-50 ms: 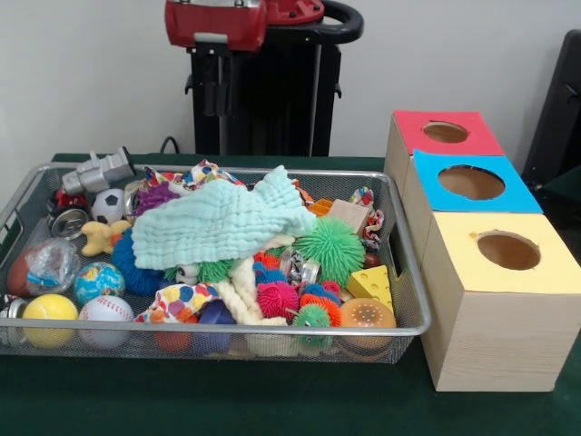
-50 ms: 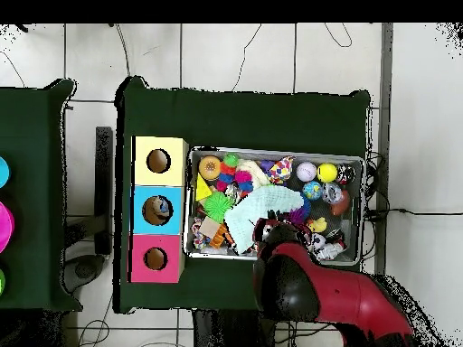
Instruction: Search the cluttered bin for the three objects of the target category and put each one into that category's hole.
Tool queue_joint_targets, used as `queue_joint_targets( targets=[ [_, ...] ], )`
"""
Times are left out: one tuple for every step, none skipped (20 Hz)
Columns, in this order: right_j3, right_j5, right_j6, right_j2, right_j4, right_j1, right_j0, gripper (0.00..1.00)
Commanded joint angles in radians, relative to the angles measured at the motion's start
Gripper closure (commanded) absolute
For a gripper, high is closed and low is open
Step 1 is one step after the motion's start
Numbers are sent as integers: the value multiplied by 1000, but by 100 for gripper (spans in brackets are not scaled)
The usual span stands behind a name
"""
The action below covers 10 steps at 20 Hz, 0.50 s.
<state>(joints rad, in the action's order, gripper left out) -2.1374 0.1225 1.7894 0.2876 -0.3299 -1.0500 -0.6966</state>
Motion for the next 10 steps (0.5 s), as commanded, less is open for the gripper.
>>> queue_joint_targets(
  targets=[
    [23,2,41,0,-64,45,-52,0],
    [26,-3,34,3,-72,47,-58,0],
    [32,-6,30,2,-79,50,-61,0],
    [39,-14,22,0,-93,54,-68,0],
    [45,-19,19,1,-103,57,-72,0],
    [56,-25,11,3,-115,62,-79,0],
    [61,-28,8,7,-123,65,-85,0],
    [69,-41,4,10,-141,70,-91,0],
    [76,-47,5,11,-153,75,-96,0],
    [84,-55,3,18,-166,82,-106,0]
  ],
)
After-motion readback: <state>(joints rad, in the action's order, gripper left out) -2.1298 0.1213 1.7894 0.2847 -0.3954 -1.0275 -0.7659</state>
